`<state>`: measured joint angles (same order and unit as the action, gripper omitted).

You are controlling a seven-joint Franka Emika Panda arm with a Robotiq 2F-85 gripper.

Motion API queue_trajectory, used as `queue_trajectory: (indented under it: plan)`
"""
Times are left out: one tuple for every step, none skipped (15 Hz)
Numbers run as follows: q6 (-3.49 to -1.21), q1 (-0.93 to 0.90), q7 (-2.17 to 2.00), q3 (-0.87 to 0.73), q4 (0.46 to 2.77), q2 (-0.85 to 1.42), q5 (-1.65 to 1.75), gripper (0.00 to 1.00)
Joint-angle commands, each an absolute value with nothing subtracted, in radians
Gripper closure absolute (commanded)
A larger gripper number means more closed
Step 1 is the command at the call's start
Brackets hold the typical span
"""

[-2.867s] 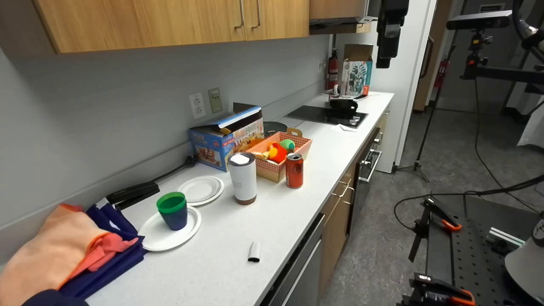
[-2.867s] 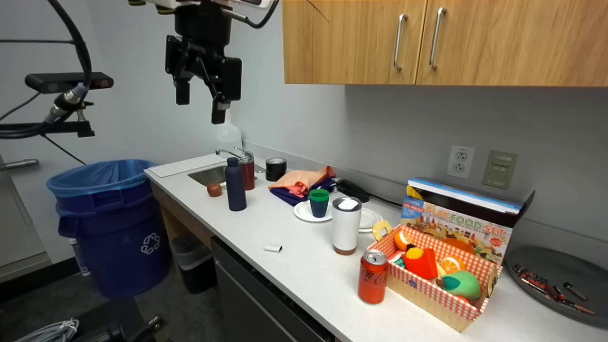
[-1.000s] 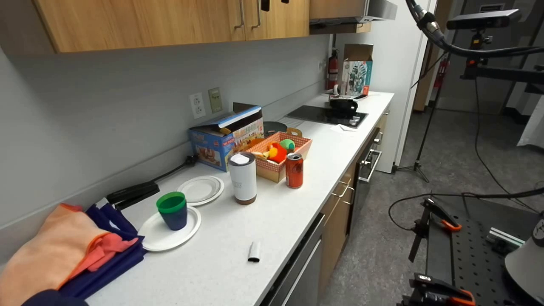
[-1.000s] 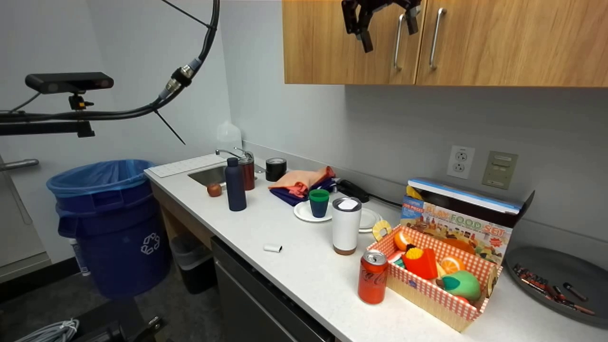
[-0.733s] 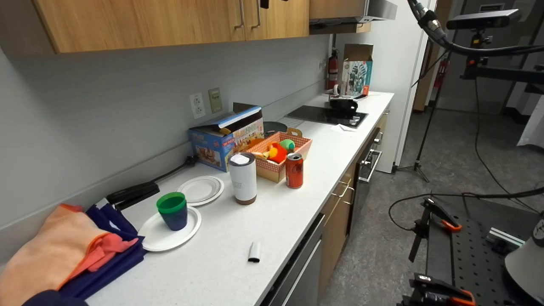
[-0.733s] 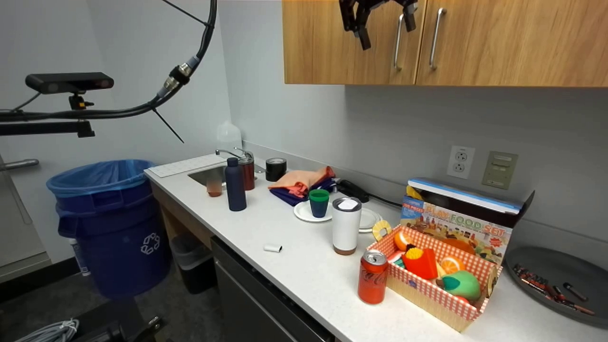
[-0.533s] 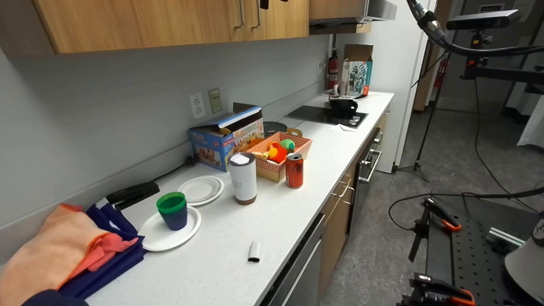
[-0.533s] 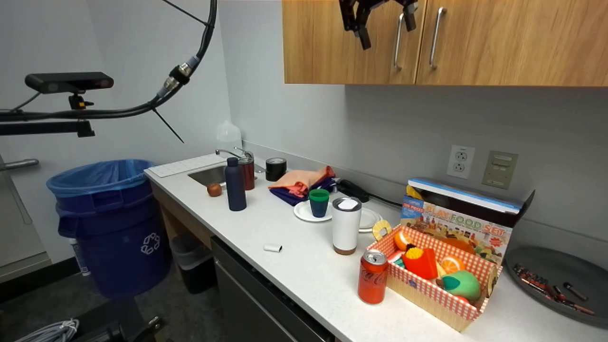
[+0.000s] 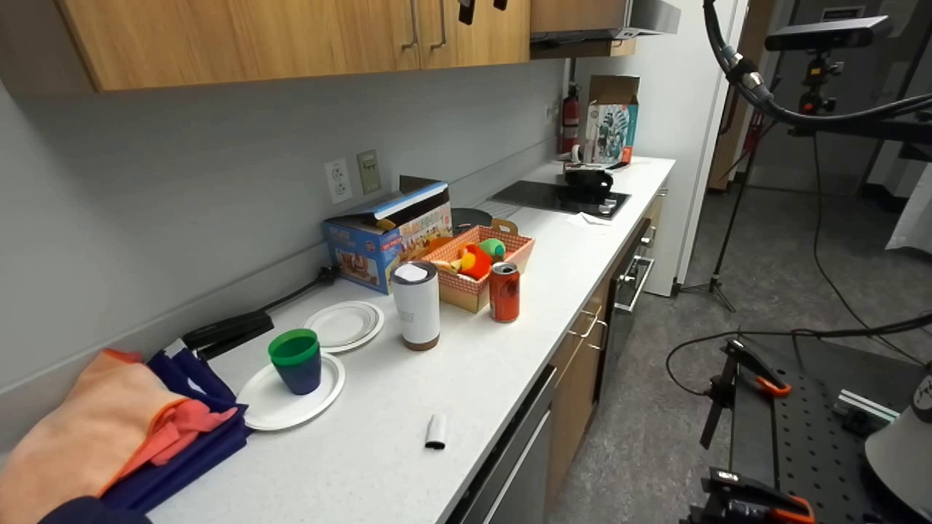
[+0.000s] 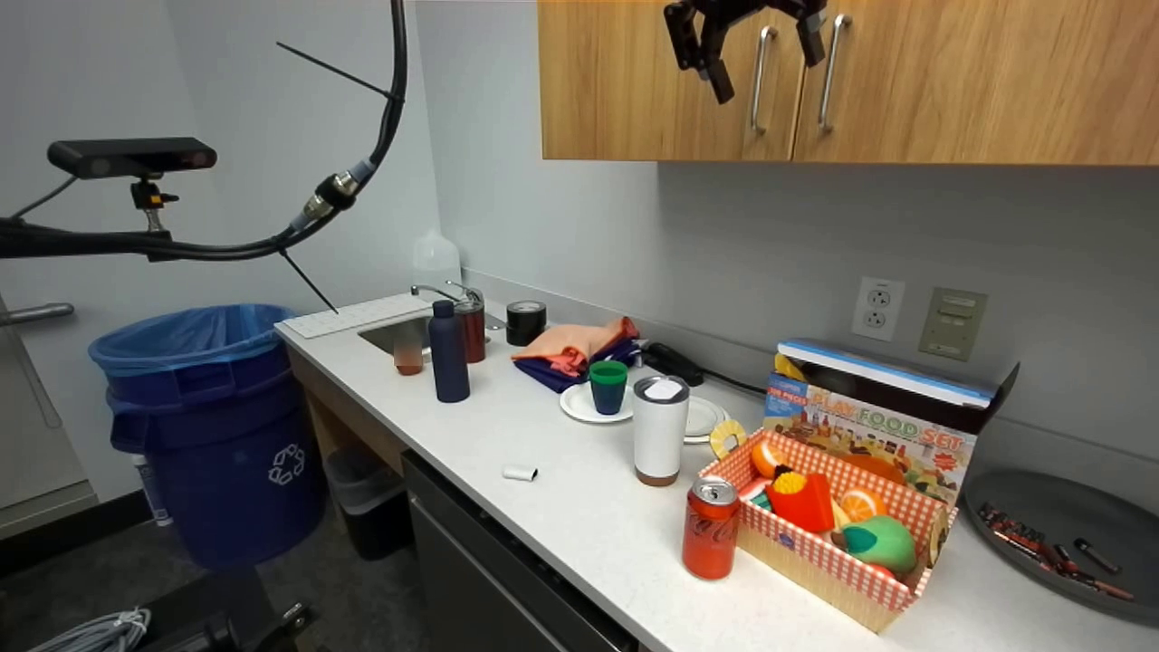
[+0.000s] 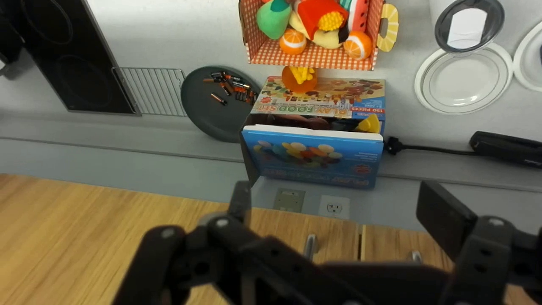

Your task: Open the right cabinet door

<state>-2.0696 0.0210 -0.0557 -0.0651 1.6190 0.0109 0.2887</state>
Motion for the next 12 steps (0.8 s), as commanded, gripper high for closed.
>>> queue_trajectory:
  plan:
    - [-2.198,0.044,-0.055,-0.069,1.722,-0.047,0.296,0.00]
    - [-2.226,0.048,-0.050,-0.070,1.723,-0.042,0.289,0.00]
    - [-2.255,0.053,-0.051,-0.071,1.726,-0.037,0.296,0.00]
    - [-2.277,0.057,-0.052,-0.073,1.721,-0.029,0.294,0.00]
    - [-2.299,0.062,-0.054,-0.076,1.718,-0.019,0.294,0.00]
    - [-2.316,0.066,-0.053,-0.078,1.717,-0.011,0.293,0.00]
    - [-2.331,0.069,-0.053,-0.080,1.710,-0.001,0.292,0.00]
    - [-2.345,0.072,-0.054,-0.082,1.706,0.007,0.289,0.00]
    - [-2.359,0.074,-0.053,-0.083,1.701,0.015,0.288,0.00]
    - [-2.375,0.076,-0.052,-0.084,1.693,0.025,0.282,0.00]
    - [-2.390,0.077,-0.052,-0.084,1.686,0.034,0.278,0.00]
    - [-2.407,0.077,-0.047,-0.084,1.678,0.046,0.270,0.00]
